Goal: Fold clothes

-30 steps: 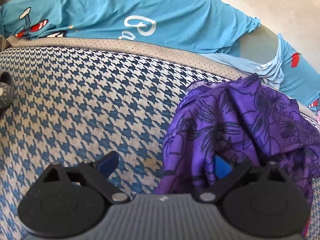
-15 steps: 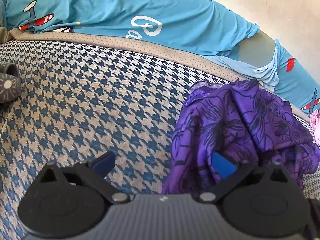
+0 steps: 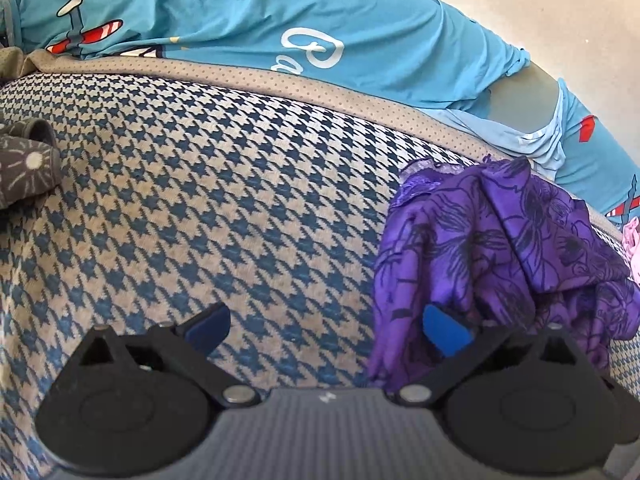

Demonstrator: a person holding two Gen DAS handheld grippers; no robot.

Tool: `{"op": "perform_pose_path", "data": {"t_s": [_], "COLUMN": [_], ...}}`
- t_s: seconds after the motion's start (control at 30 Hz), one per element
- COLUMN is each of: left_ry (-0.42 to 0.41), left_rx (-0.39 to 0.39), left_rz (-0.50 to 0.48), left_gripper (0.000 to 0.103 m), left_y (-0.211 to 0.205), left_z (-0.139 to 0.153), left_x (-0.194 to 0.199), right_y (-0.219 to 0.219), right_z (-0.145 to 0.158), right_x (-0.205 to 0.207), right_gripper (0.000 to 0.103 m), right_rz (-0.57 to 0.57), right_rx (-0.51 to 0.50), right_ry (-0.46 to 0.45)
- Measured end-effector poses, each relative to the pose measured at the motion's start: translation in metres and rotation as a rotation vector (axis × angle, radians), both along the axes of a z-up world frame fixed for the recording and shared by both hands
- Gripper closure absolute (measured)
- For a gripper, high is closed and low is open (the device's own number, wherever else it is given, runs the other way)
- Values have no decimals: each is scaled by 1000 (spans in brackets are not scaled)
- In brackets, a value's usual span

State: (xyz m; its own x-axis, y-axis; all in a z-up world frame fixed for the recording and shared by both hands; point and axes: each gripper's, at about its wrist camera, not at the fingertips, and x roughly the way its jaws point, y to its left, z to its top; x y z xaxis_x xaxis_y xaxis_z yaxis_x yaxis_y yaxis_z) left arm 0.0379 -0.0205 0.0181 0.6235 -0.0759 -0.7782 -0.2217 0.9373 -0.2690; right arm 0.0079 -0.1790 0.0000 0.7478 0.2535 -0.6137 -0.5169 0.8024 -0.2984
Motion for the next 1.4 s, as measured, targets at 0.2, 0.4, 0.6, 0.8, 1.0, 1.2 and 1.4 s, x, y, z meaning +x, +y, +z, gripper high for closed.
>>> {"op": "perform_pose_path", "data": {"t_s": [0.2,0.4,0.6,0.8,1.0,1.2,1.4], "left_ry": [-13,-48,-116,-164,-143,-95,-90], "left_rx": [18,1,-3,21,11,25,-12], "left_rz": [18,57,126,182,225,278,311], "left_gripper": [0,0,0,0,0,0,0], "left_y": [20,48,75,96,108,114,118], "left_z": [3,13,32,44,39,29,30], "left_x": [-8,-18,-30,-38,-37,-32,-36], "right_y": [1,4,17,37,53,80,72], "right_z": [12,38,65,82,100,85,86], "right_x": [8,15,19,42,60,67,56], "right_gripper": [87,89,89,90,91,75,60], "right_rz": [-41,-29,-18,27,125,169,182], "right_rx": [87,300,483,608,762,640,609], "right_ry": [38,70,91,115,157,225,198]}}
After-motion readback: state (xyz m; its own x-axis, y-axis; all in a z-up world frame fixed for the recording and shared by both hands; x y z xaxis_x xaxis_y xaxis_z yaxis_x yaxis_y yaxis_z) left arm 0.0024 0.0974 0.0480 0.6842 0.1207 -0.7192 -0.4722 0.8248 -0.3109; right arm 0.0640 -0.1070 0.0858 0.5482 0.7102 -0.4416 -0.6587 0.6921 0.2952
